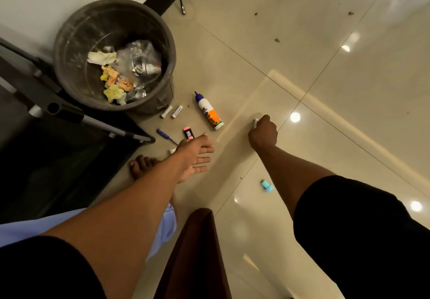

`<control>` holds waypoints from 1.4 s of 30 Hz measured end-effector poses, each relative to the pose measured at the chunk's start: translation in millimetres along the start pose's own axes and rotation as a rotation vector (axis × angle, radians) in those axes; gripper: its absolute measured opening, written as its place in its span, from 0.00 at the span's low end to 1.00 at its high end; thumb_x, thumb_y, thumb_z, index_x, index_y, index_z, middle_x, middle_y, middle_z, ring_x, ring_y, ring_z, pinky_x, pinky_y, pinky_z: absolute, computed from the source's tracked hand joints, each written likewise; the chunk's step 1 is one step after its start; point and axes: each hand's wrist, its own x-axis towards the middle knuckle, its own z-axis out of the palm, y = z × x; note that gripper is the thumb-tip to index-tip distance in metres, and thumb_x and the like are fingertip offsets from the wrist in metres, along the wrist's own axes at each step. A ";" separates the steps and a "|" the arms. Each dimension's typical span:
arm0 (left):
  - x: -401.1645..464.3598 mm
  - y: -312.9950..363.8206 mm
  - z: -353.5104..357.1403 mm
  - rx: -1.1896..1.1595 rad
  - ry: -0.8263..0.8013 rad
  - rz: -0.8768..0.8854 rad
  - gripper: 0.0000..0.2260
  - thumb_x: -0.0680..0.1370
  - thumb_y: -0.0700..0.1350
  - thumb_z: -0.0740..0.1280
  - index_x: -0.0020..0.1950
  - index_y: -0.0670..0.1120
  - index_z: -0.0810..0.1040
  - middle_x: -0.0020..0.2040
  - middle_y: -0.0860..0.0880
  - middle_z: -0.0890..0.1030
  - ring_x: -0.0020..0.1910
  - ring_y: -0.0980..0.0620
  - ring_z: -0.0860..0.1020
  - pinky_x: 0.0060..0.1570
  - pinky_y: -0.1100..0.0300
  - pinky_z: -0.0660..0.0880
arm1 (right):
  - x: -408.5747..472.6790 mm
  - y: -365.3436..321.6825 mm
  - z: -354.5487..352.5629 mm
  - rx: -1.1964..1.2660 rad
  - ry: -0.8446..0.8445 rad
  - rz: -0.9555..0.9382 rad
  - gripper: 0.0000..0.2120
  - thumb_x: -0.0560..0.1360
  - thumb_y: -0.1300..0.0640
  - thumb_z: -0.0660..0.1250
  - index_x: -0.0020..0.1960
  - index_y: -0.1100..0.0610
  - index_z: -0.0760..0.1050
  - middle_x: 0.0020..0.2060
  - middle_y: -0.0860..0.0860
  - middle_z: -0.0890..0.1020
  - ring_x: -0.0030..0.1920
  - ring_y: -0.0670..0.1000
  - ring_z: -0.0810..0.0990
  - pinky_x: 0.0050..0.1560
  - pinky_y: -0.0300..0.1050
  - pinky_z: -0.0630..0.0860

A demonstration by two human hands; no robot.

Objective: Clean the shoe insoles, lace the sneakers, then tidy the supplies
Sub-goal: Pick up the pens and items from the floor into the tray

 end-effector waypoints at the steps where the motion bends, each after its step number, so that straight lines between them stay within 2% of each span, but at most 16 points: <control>1: 0.2 -0.9 -0.3 -0.005 -0.002 -0.003 0.21 0.84 0.57 0.60 0.68 0.44 0.77 0.64 0.47 0.81 0.64 0.42 0.78 0.61 0.47 0.76 | 3.4 2.1 -1.1 0.016 -0.013 0.015 0.10 0.79 0.58 0.62 0.57 0.62 0.71 0.51 0.60 0.78 0.50 0.62 0.78 0.42 0.50 0.70; 4: 0.6 -2.5 -0.4 -0.026 0.000 -0.012 0.21 0.85 0.56 0.59 0.69 0.43 0.77 0.65 0.46 0.81 0.65 0.42 0.78 0.61 0.47 0.75 | 13.3 5.9 -3.4 0.052 -0.079 0.056 0.06 0.74 0.59 0.66 0.48 0.61 0.74 0.44 0.58 0.79 0.47 0.62 0.80 0.38 0.45 0.67; 7: 0.9 -1.5 -0.3 -0.058 -0.001 -0.023 0.21 0.85 0.56 0.58 0.70 0.43 0.76 0.66 0.46 0.80 0.66 0.41 0.77 0.62 0.46 0.75 | 17.0 4.0 -3.1 0.103 -0.099 0.106 0.11 0.73 0.53 0.69 0.44 0.62 0.76 0.39 0.56 0.80 0.45 0.60 0.81 0.37 0.44 0.68; 10: 0.0 2.5 0.0 -0.096 0.000 -0.026 0.21 0.86 0.54 0.56 0.72 0.42 0.73 0.68 0.45 0.78 0.68 0.41 0.76 0.64 0.46 0.73 | 2.7 -5.4 -0.5 0.199 -0.127 0.113 0.09 0.67 0.55 0.72 0.41 0.61 0.80 0.35 0.54 0.82 0.43 0.59 0.82 0.38 0.47 0.75; 12: 0.4 4.1 -0.1 -0.138 0.002 -0.022 0.21 0.86 0.53 0.56 0.74 0.42 0.72 0.70 0.44 0.77 0.69 0.41 0.74 0.65 0.46 0.73 | -15.5 -12.0 4.6 0.317 -0.157 0.096 0.08 0.61 0.54 0.72 0.38 0.56 0.81 0.33 0.51 0.83 0.41 0.57 0.84 0.44 0.51 0.82; 16: 2.6 7.3 1.0 -0.190 0.048 0.009 0.19 0.86 0.49 0.58 0.75 0.43 0.70 0.72 0.44 0.75 0.71 0.41 0.73 0.68 0.46 0.72 | -62.0 -30.3 16.2 0.495 -0.222 0.003 0.10 0.59 0.48 0.72 0.38 0.51 0.81 0.33 0.49 0.84 0.37 0.53 0.85 0.44 0.58 0.83; 19: 3.3 8.7 1.6 -0.212 0.090 0.044 0.17 0.86 0.49 0.60 0.72 0.43 0.73 0.67 0.44 0.80 0.63 0.44 0.79 0.56 0.49 0.77 | -104.8 -48.4 19.4 0.541 -0.270 -0.092 0.06 0.65 0.51 0.74 0.41 0.50 0.81 0.34 0.47 0.85 0.37 0.49 0.85 0.43 0.55 0.83; 22: -0.1 8.4 1.9 -0.224 0.142 0.064 0.09 0.85 0.45 0.61 0.59 0.43 0.79 0.55 0.42 0.85 0.48 0.46 0.84 0.42 0.55 0.81 | -137.3 -59.5 23.7 0.560 -0.267 -0.149 0.04 0.67 0.54 0.72 0.42 0.50 0.81 0.34 0.45 0.85 0.37 0.43 0.84 0.44 0.53 0.83; 24: -2.8 6.8 0.2 -0.204 0.200 0.080 0.07 0.84 0.40 0.62 0.57 0.43 0.79 0.49 0.41 0.85 0.41 0.47 0.85 0.34 0.58 0.82 | -148.5 -60.5 26.4 0.573 -0.256 -0.181 0.04 0.68 0.53 0.71 0.43 0.50 0.81 0.35 0.44 0.85 0.37 0.43 0.84 0.44 0.53 0.83; 25: -3.0 5.3 -0.8 -0.187 0.220 0.086 0.07 0.84 0.38 0.62 0.58 0.42 0.79 0.48 0.40 0.85 0.38 0.47 0.85 0.32 0.59 0.81 | -152.0 -59.6 26.2 0.574 -0.254 -0.211 0.04 0.69 0.53 0.72 0.44 0.50 0.81 0.35 0.44 0.85 0.38 0.43 0.84 0.44 0.52 0.83; 27: -2.3 2.6 -2.4 -0.164 0.235 0.096 0.08 0.84 0.37 0.61 0.59 0.41 0.78 0.47 0.40 0.85 0.39 0.47 0.85 0.35 0.57 0.82 | -155.5 -53.6 23.5 0.566 -0.245 -0.279 0.04 0.73 0.51 0.72 0.46 0.50 0.83 0.38 0.44 0.85 0.40 0.43 0.84 0.44 0.50 0.82; 29: 0.4 1.6 -2.5 -0.158 0.250 0.107 0.08 0.84 0.38 0.61 0.60 0.39 0.78 0.50 0.40 0.84 0.46 0.44 0.84 0.43 0.54 0.82 | -154.9 -38.0 19.9 0.530 -0.203 -0.305 0.06 0.75 0.48 0.71 0.48 0.50 0.83 0.40 0.43 0.85 0.41 0.43 0.83 0.43 0.47 0.81; 32: 4.2 3.8 0.3 -0.161 0.268 0.122 0.10 0.84 0.38 0.62 0.62 0.36 0.78 0.54 0.38 0.83 0.52 0.41 0.82 0.51 0.49 0.81 | -144.4 9.5 18.1 0.338 -0.082 -0.273 0.05 0.75 0.52 0.69 0.49 0.50 0.81 0.41 0.43 0.83 0.42 0.43 0.80 0.45 0.48 0.80; 35: 4.4 5.5 4.7 -0.139 0.267 0.119 0.08 0.84 0.37 0.63 0.60 0.36 0.79 0.55 0.36 0.83 0.53 0.40 0.83 0.51 0.50 0.81 | -133.7 65.4 13.0 -0.004 0.018 -0.267 0.10 0.72 0.56 0.67 0.53 0.52 0.79 0.46 0.49 0.81 0.48 0.51 0.77 0.47 0.50 0.75; 38: 2.7 3.9 8.4 -0.118 0.261 0.101 0.07 0.83 0.37 0.64 0.59 0.36 0.79 0.55 0.36 0.83 0.56 0.39 0.83 0.50 0.52 0.81 | -132.1 101.8 6.5 -0.346 0.004 -0.219 0.15 0.69 0.58 0.69 0.56 0.52 0.77 0.50 0.52 0.78 0.49 0.56 0.74 0.46 0.49 0.71; 42: -0.6 0.7 9.7 -0.089 0.230 0.074 0.09 0.84 0.36 0.63 0.62 0.35 0.77 0.52 0.36 0.82 0.51 0.40 0.81 0.49 0.53 0.81 | -135.5 125.0 10.3 -0.475 -0.068 -0.152 0.19 0.66 0.65 0.66 0.56 0.54 0.74 0.48 0.53 0.73 0.45 0.55 0.70 0.40 0.48 0.70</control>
